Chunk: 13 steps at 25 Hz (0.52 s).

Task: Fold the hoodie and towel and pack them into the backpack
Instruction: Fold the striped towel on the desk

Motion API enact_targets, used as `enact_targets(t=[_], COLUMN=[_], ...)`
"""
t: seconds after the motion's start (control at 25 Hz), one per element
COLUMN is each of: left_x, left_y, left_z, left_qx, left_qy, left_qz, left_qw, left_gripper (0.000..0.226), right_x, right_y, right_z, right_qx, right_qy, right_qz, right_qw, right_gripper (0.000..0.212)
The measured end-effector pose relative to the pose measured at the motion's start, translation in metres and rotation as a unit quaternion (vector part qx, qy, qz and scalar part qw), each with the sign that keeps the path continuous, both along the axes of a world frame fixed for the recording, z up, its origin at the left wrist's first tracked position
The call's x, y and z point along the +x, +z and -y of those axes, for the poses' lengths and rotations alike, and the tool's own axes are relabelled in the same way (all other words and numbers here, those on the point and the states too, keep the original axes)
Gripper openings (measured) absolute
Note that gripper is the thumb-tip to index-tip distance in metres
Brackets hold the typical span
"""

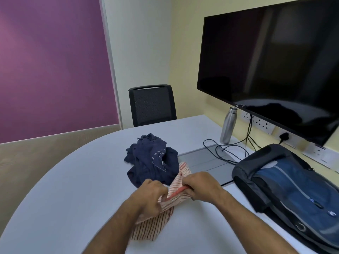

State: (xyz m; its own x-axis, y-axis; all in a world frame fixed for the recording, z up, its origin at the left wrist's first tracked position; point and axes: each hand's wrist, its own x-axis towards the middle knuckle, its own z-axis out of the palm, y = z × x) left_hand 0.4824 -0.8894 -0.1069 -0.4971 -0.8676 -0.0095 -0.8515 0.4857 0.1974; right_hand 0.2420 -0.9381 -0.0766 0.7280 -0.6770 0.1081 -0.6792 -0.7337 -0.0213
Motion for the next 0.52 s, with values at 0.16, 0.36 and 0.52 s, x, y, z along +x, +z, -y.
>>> enact_targets(t=[0.16,0.36,0.52], left_x=[-0.02,-0.025,-0.007], left_y=[-0.034,-0.059,-0.076], left_z=[-0.032,-0.054,-0.073], left_qx=[0.16,0.15,0.118], left_qy=[0.055,0.075,0.128], left_qz=[-0.165,-0.053,0.127], left_qw=[0.972,0.984,0.976], left_gripper=[0.04,0.023,0.022], right_x=[0.005,-0.01,-0.041], right_y=[-0.029,-0.05,-0.065], right_z=[-0.025,-0.031,-0.033], right_qx=[0.01,0.016,0.047], right_qy=[-0.01,-0.021,-0.019], right_qz=[-0.021,-0.044,-0.095], right_qw=[1.0,0.999,0.994], right_gripper=[0.02,0.024,0.029])
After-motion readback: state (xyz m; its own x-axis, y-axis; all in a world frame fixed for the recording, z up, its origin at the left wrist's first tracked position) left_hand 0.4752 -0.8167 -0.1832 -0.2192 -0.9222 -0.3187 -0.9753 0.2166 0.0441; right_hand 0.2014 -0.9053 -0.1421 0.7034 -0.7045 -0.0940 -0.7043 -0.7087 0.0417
